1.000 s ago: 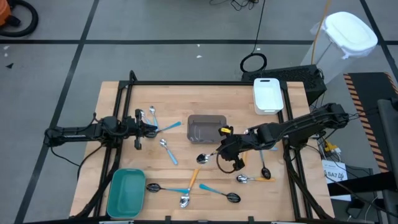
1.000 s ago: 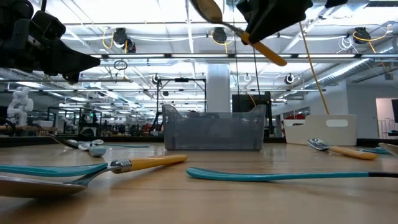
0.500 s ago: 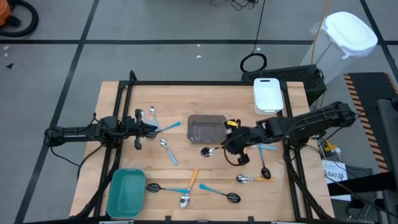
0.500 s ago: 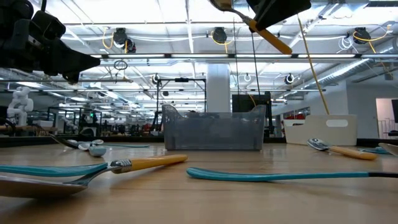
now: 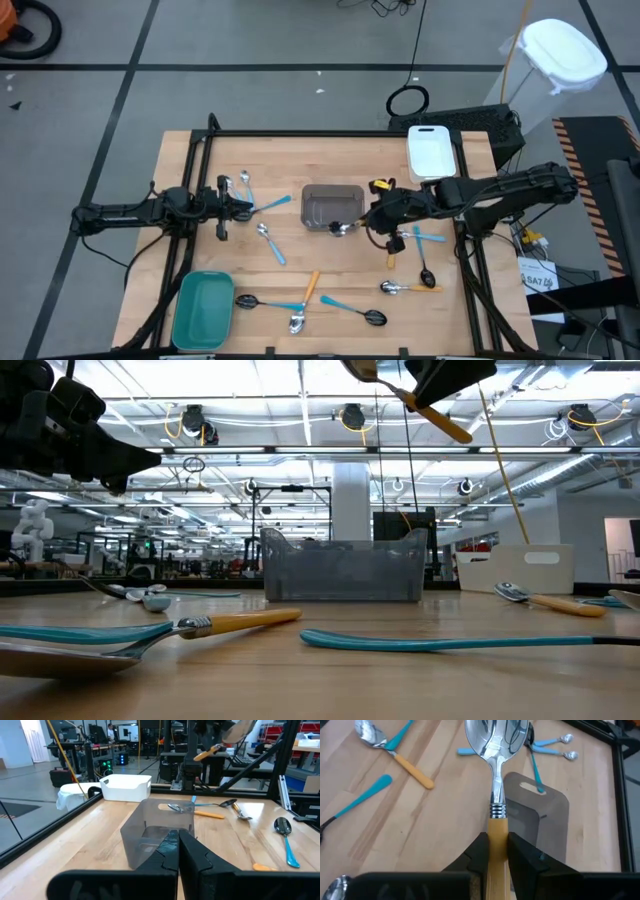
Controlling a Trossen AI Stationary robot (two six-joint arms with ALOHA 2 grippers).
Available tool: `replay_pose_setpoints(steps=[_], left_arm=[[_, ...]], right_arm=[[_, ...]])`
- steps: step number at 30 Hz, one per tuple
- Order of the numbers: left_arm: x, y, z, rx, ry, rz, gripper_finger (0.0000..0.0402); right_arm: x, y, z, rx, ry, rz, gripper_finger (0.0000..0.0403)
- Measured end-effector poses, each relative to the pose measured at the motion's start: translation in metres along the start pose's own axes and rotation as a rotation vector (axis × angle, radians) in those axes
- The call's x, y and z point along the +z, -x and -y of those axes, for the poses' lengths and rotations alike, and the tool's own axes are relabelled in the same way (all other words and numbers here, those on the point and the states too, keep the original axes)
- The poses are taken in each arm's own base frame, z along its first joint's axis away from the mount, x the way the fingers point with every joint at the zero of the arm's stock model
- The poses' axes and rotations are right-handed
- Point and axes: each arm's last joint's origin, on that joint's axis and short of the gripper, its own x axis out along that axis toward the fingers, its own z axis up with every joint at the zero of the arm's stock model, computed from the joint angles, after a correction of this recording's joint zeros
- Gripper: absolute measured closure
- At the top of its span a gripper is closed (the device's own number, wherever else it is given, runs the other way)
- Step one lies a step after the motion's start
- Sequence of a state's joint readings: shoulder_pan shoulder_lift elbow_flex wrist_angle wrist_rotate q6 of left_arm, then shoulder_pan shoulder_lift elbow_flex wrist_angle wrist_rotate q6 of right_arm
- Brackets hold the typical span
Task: Sort silverware by color (type)
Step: Put the top left yellow spoon into the white bin
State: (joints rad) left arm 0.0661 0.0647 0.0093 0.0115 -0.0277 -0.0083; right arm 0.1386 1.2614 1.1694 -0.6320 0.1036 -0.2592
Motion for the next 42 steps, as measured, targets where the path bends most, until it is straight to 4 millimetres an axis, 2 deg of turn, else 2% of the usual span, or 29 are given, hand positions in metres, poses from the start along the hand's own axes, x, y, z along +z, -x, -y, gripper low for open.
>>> replay_pose_setpoints(steps=[13, 42], left_arm=[[0.0, 0.0, 0.0, 0.0, 0.0, 0.0, 0.0401], [0.0, 0.0, 0.0, 0.0, 0.005, 0.0, 0.0401]], right_arm=[[-0.009, 0.007, 0.016, -0.038, -0.05, -0.032, 0.0355], [-0.027, 0.049, 0.044, -0.157, -0.165, 0.002, 0.0355]])
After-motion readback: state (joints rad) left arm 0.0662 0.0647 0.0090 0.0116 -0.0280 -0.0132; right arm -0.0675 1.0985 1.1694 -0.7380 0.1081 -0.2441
